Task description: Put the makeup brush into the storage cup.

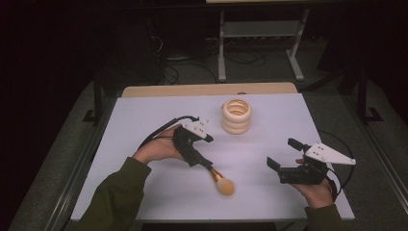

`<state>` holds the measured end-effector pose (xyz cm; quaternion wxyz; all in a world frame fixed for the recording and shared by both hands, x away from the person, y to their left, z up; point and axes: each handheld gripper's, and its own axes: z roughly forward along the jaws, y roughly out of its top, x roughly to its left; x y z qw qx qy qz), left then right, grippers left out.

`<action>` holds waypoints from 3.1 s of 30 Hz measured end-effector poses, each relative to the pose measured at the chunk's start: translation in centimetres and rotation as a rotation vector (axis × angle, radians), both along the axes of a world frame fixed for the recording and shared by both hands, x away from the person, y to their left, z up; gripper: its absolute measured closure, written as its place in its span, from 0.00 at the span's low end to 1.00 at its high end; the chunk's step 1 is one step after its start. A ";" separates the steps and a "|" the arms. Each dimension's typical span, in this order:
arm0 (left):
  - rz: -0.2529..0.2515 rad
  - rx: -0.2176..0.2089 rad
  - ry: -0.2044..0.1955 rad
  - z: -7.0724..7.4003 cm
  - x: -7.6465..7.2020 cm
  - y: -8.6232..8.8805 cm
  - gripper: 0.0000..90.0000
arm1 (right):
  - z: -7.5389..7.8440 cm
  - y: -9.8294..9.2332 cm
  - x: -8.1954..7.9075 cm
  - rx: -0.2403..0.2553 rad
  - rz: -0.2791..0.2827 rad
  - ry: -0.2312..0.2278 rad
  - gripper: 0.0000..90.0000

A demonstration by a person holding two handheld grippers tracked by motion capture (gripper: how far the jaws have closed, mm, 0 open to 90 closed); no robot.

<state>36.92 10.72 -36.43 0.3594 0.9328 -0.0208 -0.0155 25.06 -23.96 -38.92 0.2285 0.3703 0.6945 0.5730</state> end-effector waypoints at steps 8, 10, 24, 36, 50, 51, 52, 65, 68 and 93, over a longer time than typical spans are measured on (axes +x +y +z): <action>-0.027 0.054 -0.005 -0.8 0.0 -0.5 0.21 | 0.0 0.0 0.0 -0.001 0.001 0.001 0.00; -0.037 0.060 0.002 -1.0 -0.1 -0.6 0.24 | 0.0 0.0 0.0 -0.002 0.000 0.001 0.00; -0.094 0.154 -0.012 -2.4 0.0 -1.3 0.36 | 0.0 0.0 0.0 0.002 0.001 0.004 0.00; -0.124 0.239 -0.044 -3.7 -0.1 -1.7 0.44 | -0.1 0.0 0.0 0.003 0.000 0.005 0.00; -0.170 0.301 -0.098 -4.6 -0.2 -2.4 0.52 | -0.1 -0.1 0.0 0.001 -0.001 0.003 0.00; -0.170 0.301 -0.098 -4.6 -0.2 -2.4 0.53 | -0.1 -0.1 0.0 0.001 -0.001 0.003 0.00; -0.173 0.301 -0.101 -4.7 -0.3 -2.5 0.54 | -0.1 -0.1 0.0 0.001 -0.001 0.002 0.00; -0.181 0.306 -0.100 -5.0 -0.3 -2.6 0.59 | -0.1 -0.1 0.0 -0.001 -0.001 0.002 0.00; -0.183 0.302 -0.098 -5.0 -0.2 -2.5 0.59 | -0.1 -0.1 0.0 0.000 -0.001 0.002 0.00; -0.222 0.356 -0.083 -5.6 -0.6 -2.7 0.81 | -0.1 -0.2 0.0 0.002 -0.002 0.002 0.00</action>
